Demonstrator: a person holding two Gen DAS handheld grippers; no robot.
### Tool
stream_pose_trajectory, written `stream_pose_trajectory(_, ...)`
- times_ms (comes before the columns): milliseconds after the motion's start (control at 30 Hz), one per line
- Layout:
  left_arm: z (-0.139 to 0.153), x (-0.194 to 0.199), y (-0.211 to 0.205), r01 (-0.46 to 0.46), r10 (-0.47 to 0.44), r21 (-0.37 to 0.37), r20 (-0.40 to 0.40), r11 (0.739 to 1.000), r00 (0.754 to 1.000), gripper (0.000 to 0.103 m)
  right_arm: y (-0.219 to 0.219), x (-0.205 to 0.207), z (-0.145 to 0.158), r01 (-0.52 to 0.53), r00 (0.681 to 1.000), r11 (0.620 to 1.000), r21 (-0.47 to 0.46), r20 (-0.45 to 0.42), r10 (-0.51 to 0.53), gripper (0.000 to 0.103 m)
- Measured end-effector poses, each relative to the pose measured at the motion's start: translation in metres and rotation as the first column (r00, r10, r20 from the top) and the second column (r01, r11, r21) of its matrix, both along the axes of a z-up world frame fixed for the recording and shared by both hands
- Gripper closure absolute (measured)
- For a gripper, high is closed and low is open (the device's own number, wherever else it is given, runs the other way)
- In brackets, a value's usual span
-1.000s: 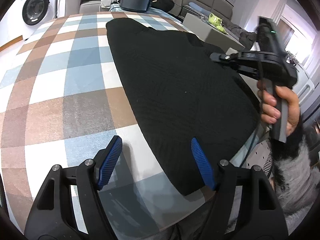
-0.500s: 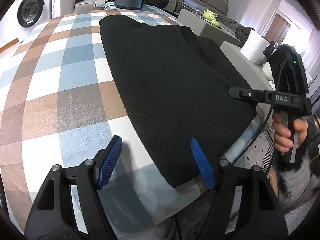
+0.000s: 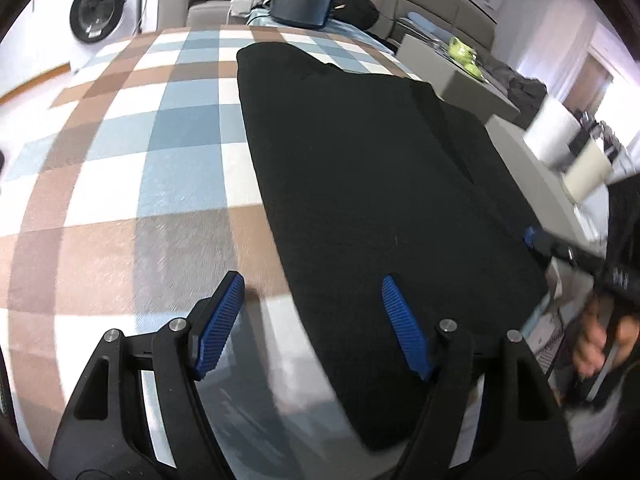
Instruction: Fold small clothes
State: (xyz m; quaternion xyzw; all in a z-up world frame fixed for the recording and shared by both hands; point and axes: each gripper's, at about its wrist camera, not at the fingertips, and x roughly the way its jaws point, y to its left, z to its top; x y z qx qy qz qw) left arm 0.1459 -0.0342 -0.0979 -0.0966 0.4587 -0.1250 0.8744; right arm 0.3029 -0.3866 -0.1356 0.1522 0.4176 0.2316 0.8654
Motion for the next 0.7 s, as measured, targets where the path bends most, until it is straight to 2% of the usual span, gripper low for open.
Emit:
stream_pose_trajectory(100,-0.002,0.018,0.004,-0.034,0.033,-0.056,-0.012,0.998,0.999,0.034,-0.005,-0.003,-0.001,0.041,0.999,0.999,-0.009,0.011,-0.041,0.062)
stream_pose_trajectory(167,-0.002,0.029,0.006,-0.057,0.055,-0.089,-0.024,0.994,0.998,0.038,-0.006,-0.006,-0.001,0.069,0.998,0.996,-0.050,0.009,-0.068,0.062)
stream_pose_trajectory(233,-0.004,0.041,0.006,-0.074,0.069,-0.129,-0.041,0.989,0.997,0.059,-0.005,-0.006,-0.001,0.070,0.997,0.994,-0.078,0.013,-0.069,0.062)
stream_pose_trajectory(267,-0.005,0.045,0.006,-0.082,0.076,-0.131,-0.047,0.988,0.996,0.061,-0.007,-0.008,-0.001,0.075,0.997,0.994,-0.084,0.020,-0.074,0.062)
stream_pose_trajectory(300,-0.005,0.049,0.005,-0.084,0.078,-0.133,-0.046,0.988,0.996,0.067,-0.008,-0.008,-0.001,0.080,0.997,0.992,-0.093,0.026,-0.078,0.062)
stream_pose_trajectory(333,-0.006,0.052,0.004,-0.081,0.075,-0.139,-0.051,0.987,0.996,0.077,-0.009,-0.009,-0.002,0.081,0.997,0.992,-0.100,0.026,-0.079,0.062)
stream_pose_trajectory(400,-0.006,0.057,0.003,-0.076,0.069,-0.147,-0.048,0.986,0.996,0.085,-0.012,-0.008,-0.004,0.086,0.996,0.991,-0.100,0.023,-0.084,0.062)
stream_pose_trajectory(600,-0.002,0.052,0.002,-0.087,0.087,-0.123,-0.001,0.989,0.996,0.095,-0.012,-0.010,-0.002,0.088,0.996,0.989,-0.119,0.021,-0.086,0.062)
stream_pose_trajectory(700,0.000,0.046,0.013,-0.110,0.113,-0.118,0.022,0.987,0.993,0.096,-0.016,-0.011,0.005,0.115,0.993,0.983,-0.146,0.038,-0.110,0.059)
